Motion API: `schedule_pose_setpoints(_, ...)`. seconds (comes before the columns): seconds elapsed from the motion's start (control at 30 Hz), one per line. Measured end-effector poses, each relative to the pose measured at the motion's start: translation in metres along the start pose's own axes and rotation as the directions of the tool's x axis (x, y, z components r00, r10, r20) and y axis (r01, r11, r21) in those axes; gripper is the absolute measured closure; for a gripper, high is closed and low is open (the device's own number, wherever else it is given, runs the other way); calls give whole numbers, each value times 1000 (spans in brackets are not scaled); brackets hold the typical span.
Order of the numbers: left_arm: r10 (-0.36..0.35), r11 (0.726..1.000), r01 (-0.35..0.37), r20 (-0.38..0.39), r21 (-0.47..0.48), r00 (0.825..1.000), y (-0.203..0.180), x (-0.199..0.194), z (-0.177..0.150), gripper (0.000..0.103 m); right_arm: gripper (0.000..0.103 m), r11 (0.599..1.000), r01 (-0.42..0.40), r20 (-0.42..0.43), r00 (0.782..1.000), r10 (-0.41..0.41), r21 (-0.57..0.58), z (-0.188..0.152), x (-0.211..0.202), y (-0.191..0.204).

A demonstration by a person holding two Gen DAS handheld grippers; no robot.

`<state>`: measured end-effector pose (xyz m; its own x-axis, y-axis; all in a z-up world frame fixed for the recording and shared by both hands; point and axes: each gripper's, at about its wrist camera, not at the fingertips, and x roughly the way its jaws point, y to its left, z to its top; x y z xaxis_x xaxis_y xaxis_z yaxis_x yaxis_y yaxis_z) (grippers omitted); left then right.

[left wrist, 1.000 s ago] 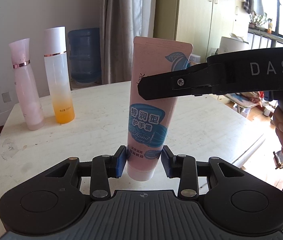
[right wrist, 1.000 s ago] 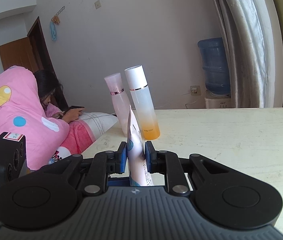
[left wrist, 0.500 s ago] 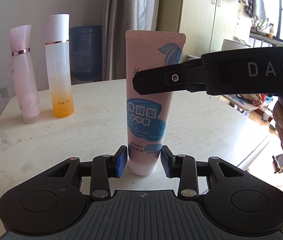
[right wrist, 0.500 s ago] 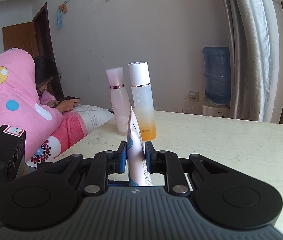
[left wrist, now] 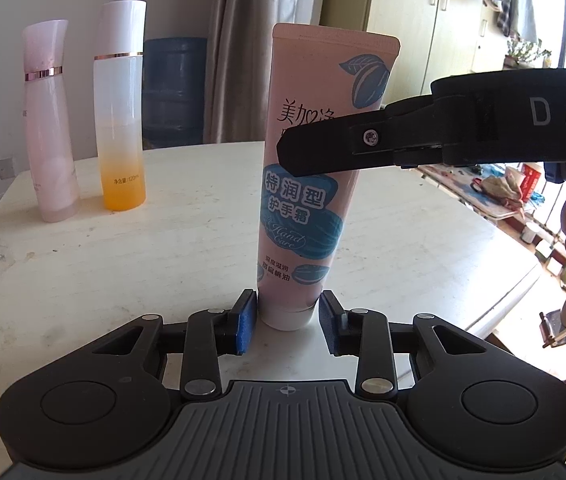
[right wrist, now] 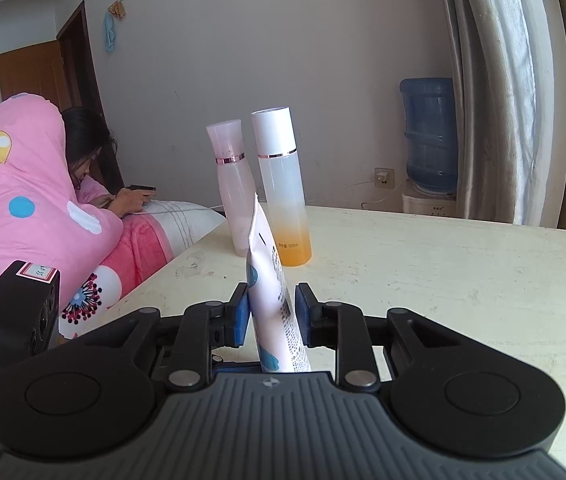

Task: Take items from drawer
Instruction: 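Stand the hand cream tube upright beside the white bottle with the right tool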

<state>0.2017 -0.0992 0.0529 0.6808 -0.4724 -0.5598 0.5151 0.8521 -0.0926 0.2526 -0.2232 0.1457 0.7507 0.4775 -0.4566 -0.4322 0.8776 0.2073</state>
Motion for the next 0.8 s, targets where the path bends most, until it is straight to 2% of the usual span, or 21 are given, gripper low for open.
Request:
schedule_pose_setpoints(0.4, 7, 1000, -7, 4, 19, 1000, -1, 3, -2, 68, 68, 1000, 23, -69, 997, -23, 9, -14, 21, -3)
schedule_pose_setpoints(0.8, 14, 999, -14, 12, 44, 1000, -3, 2, -5, 69, 66, 999, 44, -148, 988, -44, 0, -27, 39, -2)
